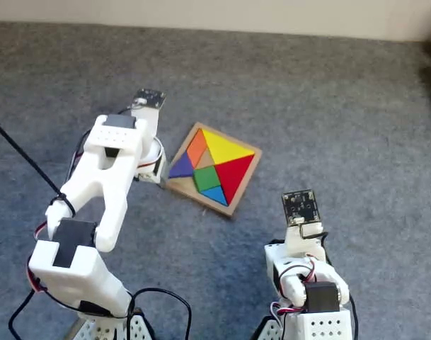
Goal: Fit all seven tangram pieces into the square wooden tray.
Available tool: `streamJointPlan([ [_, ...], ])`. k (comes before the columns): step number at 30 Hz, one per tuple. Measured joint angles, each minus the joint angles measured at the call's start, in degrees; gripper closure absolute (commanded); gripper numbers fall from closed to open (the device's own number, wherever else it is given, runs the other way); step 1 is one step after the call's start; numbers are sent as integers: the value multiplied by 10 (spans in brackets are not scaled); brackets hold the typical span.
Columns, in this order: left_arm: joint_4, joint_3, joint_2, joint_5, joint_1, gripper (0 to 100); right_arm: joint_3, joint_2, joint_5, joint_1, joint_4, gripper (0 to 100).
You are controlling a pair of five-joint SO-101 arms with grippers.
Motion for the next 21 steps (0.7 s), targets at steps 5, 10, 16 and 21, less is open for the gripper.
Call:
streamJointPlan([
  [5,0,-22,0,4,30,787,0,0,0,0,0,981],
  [10,-5,-54,0,7,47,787,0,0,0,0,0,981],
  [16,-7,-127,9,8,54,786,0,0,0,0,0,981],
  [21,-7,-173,9,8,94,784,0,0,0,0,0,981],
])
